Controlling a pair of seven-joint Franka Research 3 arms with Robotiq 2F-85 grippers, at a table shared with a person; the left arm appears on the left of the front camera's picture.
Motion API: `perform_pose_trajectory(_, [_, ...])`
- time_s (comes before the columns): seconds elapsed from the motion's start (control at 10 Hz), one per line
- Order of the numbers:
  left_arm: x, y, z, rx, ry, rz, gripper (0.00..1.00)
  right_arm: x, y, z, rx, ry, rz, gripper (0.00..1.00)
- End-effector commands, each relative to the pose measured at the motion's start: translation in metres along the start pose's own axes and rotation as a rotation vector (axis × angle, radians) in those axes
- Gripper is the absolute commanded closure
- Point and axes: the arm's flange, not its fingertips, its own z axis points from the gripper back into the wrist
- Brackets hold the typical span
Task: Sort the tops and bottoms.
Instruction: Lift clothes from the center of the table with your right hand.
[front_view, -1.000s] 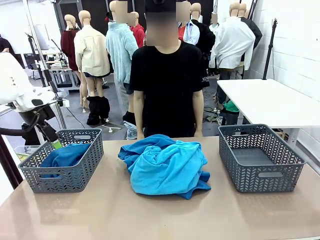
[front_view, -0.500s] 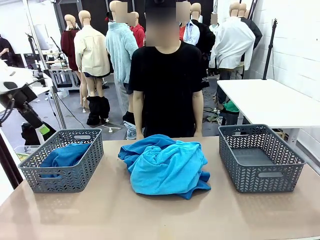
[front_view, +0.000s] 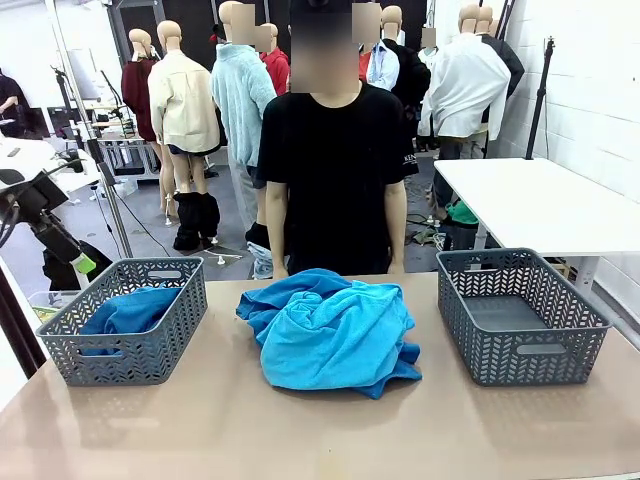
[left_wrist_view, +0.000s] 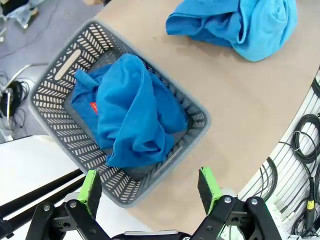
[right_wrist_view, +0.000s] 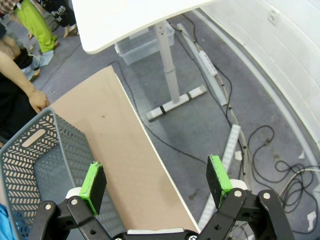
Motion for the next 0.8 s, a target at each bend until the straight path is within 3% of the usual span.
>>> perform_pose_trajectory(0.0, [0.001,0.001,0.004,0.014,0.005,0.007,0.00,-0.001,-0.001,0.000,0.005,0.006,-0.008,0.00])
perform_pose_trajectory(0.4, [0.000,0.001,0.002,0.004,-0.003,-0.001,0.00,0.000,0.000,0.000,0.000,0.000,0.000,0.00])
perform_pose_trajectory(0.7, [-0.036,0.033,0.073,0.188,-0.198,0.062,0.00,0.050,0.119,0.054,0.233,-0.209,0.306,0.00])
